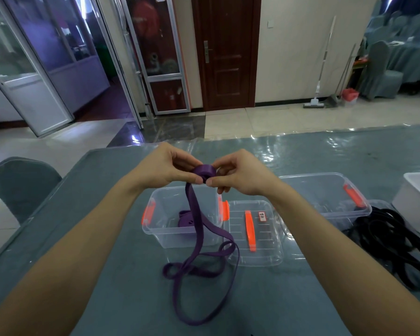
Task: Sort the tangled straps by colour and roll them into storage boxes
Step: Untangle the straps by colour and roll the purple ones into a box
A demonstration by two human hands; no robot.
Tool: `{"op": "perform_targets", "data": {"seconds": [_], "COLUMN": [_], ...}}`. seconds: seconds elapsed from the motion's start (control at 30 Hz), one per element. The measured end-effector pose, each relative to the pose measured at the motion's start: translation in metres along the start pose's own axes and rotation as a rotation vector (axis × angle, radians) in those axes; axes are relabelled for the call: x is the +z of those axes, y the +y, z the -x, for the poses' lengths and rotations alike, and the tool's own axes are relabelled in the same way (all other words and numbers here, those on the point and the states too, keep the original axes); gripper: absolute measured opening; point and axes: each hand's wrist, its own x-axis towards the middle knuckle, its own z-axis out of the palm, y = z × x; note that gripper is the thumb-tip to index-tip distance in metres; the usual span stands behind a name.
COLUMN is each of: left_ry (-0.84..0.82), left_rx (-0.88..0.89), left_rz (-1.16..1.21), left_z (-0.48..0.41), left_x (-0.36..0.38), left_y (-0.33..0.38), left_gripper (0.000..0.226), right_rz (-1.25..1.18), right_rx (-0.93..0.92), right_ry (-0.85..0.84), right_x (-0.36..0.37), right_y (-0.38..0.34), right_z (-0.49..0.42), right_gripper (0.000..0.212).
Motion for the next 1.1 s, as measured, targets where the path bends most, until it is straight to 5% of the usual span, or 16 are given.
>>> {"op": "perform_targets", "data": {"seconds": [0.27, 0.5, 0.93, 1.1], "left_ry": [-0.004, 0.133, 0.289, 0.321], "left_rx": [0.033, 0.116, 0.143, 0.115], "left_rz": [-0.041, 0.043, 0.554, 0.476], "left_z": [-0.007, -0.011, -0.014, -0.013], "left_x": [0.004, 0.013, 0.044, 0.041], "left_y": [0.01, 0.012, -0.011, -0.014], "left_gripper": [0.035, 0.038, 0.041, 0.034], "right_rz": [0.104, -0.155, -0.677, -0.704], "right_rx": [0.053, 0.017, -0.065, -0.02], "right_ry": [0.017, 0.106, 0.33, 0.288], "right_x": [0.004, 0.007, 0.027, 0.036], "right_y": [0.0, -0.004, 0.003, 0.012], "right_z": [0.004, 0.006, 0.001, -0.001], "right_gripper": [0.025, 0.025, 0.035, 0.043]}}
